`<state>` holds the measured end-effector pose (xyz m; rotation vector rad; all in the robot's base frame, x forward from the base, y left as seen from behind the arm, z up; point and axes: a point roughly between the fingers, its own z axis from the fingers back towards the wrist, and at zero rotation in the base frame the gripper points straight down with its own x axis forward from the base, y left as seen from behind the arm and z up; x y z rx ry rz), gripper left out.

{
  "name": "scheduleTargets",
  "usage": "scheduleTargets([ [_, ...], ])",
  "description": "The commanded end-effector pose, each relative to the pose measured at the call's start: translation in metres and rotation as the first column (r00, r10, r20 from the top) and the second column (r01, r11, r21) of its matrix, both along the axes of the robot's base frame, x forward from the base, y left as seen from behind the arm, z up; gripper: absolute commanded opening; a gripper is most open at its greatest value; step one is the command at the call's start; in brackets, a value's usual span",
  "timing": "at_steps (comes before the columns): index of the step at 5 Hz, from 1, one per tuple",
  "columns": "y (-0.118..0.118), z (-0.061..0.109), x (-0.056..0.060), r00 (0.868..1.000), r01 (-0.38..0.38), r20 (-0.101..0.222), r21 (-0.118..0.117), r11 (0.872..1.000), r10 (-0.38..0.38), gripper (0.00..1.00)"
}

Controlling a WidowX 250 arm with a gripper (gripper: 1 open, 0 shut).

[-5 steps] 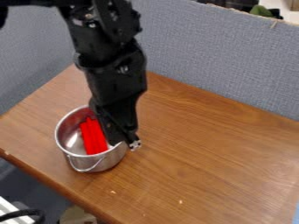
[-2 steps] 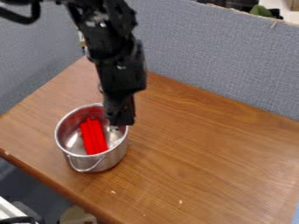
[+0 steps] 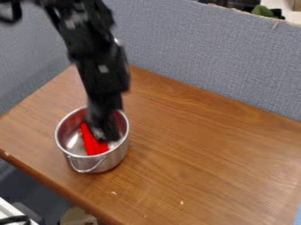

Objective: Move the red object from the metal pot to the table

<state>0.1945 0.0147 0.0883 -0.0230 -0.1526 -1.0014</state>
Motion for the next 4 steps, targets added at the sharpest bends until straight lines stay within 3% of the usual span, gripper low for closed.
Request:
scheduleTargets([
  [1,-0.029,-0.001,-0.010,0.987,-0.156,0.028,-0.045,0.987,0.158,1.00],
  [2,0.012,0.006,0.022,0.974,-0.224,0.024,-0.072,0.972,0.226,1.00],
  [3,0.045,0.008,0.054,0.940,-0.339,0.006,-0.112,0.934,0.342,1.00],
  [4,0.016,-0.007,0.053,0.910,-0.413,-0.015,-0.118,0.903,0.414,1.00],
])
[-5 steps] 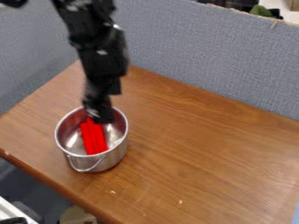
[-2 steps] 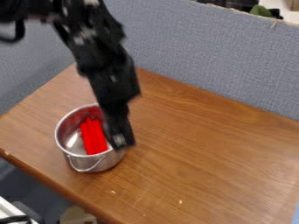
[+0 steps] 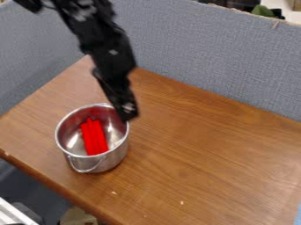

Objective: Move the red object from the metal pot to the table

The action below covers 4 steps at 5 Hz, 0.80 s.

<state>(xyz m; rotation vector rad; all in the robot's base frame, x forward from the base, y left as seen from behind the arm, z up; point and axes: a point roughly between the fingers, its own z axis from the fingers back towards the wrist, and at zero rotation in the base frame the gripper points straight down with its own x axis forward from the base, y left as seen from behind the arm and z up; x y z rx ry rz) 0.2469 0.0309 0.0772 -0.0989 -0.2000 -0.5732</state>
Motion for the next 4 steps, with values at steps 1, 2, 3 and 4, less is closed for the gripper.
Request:
scheduleTargets([
  [1,-0.020,-0.007,-0.004,0.998,-0.066,-0.012,0.013,0.998,0.066,1.00],
  [2,-0.037,-0.011,-0.006,0.992,-0.119,-0.033,0.032,0.992,0.120,1.00],
  [3,0.013,-0.012,-0.001,0.974,-0.222,-0.033,0.044,0.974,0.224,1.00],
  [4,0.063,-0.018,0.004,0.948,-0.314,-0.047,0.046,0.948,0.316,1.00],
])
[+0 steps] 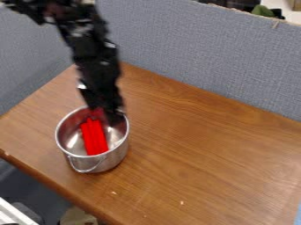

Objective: Move the red object from the metal pot to the table

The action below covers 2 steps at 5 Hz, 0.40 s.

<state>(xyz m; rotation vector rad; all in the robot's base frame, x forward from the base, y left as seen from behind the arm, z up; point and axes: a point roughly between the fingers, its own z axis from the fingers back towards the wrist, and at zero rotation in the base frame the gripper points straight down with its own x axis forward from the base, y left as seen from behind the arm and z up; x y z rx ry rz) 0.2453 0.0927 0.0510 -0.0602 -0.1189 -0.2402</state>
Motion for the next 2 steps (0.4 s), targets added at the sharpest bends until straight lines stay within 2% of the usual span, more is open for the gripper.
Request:
scheduleTargets([
  [1,0.012,-0.015,0.009,0.979,-0.201,-0.007,0.037,0.979,0.202,1.00],
  [2,0.017,-0.038,0.013,0.923,-0.385,-0.018,0.036,0.922,0.385,1.00],
])
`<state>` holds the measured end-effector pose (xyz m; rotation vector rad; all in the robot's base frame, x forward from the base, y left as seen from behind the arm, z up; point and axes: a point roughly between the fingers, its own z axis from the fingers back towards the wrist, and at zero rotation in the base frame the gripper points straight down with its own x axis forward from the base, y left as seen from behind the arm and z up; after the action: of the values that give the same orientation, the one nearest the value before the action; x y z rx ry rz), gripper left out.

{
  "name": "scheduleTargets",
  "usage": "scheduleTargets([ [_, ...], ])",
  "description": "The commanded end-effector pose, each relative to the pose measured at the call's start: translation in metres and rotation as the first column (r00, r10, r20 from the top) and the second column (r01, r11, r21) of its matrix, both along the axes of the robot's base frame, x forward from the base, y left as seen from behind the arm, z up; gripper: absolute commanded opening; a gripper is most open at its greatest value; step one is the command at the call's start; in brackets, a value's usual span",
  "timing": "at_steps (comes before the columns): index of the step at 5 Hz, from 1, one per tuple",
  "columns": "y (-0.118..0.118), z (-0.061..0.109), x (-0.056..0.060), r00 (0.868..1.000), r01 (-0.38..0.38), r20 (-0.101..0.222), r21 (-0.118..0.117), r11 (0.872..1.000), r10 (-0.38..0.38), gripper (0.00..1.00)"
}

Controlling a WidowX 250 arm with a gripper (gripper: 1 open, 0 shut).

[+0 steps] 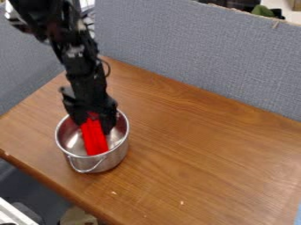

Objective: Move the red object from the metal pot to the table

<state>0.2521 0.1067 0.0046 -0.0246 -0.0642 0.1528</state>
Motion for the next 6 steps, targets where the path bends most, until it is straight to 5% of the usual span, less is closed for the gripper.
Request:
scheduleTargets([
  [1,0.006,-0.042,0.028,0.994,0.103,0.033,0.021,0.994,-0.104,1.00],
  [2,0.009,-0.060,0.046,0.978,0.207,0.011,0.019,0.978,-0.207,0.00],
  [3,0.010,-0.060,0.060,0.951,0.307,0.014,0.043,0.951,-0.308,0.00],
  [4,-0.010,-0.016,0.044,0.993,0.115,-0.003,0.088,0.990,-0.115,0.00],
  [5,-0.026,0.017,0.032,0.998,-0.063,-0.016,0.123,0.990,0.065,0.00],
  [6,-0.023,0.021,0.042,0.997,-0.053,-0.039,0.196,0.979,0.062,0.00],
])
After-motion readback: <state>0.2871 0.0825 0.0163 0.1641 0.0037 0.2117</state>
